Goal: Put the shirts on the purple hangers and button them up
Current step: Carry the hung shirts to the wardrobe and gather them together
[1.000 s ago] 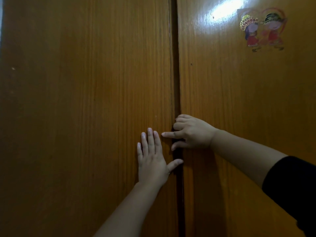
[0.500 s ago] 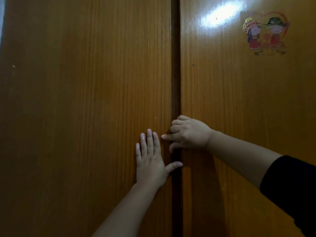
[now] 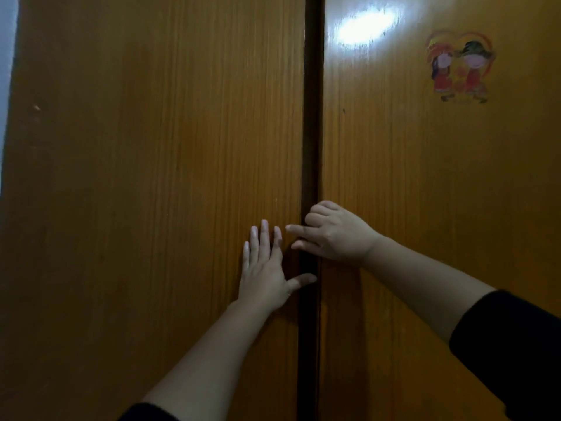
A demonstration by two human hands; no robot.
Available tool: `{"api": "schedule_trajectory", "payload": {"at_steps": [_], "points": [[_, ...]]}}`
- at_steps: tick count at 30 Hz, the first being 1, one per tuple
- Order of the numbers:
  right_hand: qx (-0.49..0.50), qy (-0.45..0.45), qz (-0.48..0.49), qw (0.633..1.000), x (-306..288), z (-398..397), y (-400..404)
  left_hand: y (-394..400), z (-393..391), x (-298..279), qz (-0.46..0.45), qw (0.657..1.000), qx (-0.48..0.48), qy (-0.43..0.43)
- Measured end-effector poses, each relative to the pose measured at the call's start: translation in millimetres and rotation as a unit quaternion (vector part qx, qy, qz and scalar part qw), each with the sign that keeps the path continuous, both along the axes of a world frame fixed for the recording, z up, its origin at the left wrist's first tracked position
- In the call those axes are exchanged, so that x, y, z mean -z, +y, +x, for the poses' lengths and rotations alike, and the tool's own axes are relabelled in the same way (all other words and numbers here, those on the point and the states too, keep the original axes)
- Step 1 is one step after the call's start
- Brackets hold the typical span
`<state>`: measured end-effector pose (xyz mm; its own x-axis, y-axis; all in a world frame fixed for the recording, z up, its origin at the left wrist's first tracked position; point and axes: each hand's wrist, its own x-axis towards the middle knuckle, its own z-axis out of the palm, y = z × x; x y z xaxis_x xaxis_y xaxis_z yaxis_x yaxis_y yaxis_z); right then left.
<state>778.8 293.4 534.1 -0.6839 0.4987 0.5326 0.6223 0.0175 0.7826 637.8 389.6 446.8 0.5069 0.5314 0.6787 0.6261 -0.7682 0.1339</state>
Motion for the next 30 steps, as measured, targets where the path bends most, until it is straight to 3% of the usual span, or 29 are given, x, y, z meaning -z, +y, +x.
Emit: {"api": "schedule_trajectory", "payload": {"at_steps": [3, 7, 13, 19, 30], "points": [[0.026, -0.001, 0.014, 1.0, 2, -12, -23, -19, -8, 5, 0.006, 0.999, 0.01, 0.042], [0.045, 0.022, 0.077, 0.996, 16, -27, -56, -45, -9, 16, -0.007, 0.999, 0.04, 0.035], [0.096, 0.124, 0.192, 0.969, 37, -31, -109, -80, -11, 21, 0.009, 0.99, 0.14, 0.028], [0.101, 0.184, 0.171, 0.963, 42, -35, -149, -110, -8, 33, 0.001, 0.972, 0.235, -0.018], [0.072, 0.203, 0.183, 0.959, 45, -33, -205, -155, 6, 38, -0.01, 0.941, 0.333, -0.06]]}}
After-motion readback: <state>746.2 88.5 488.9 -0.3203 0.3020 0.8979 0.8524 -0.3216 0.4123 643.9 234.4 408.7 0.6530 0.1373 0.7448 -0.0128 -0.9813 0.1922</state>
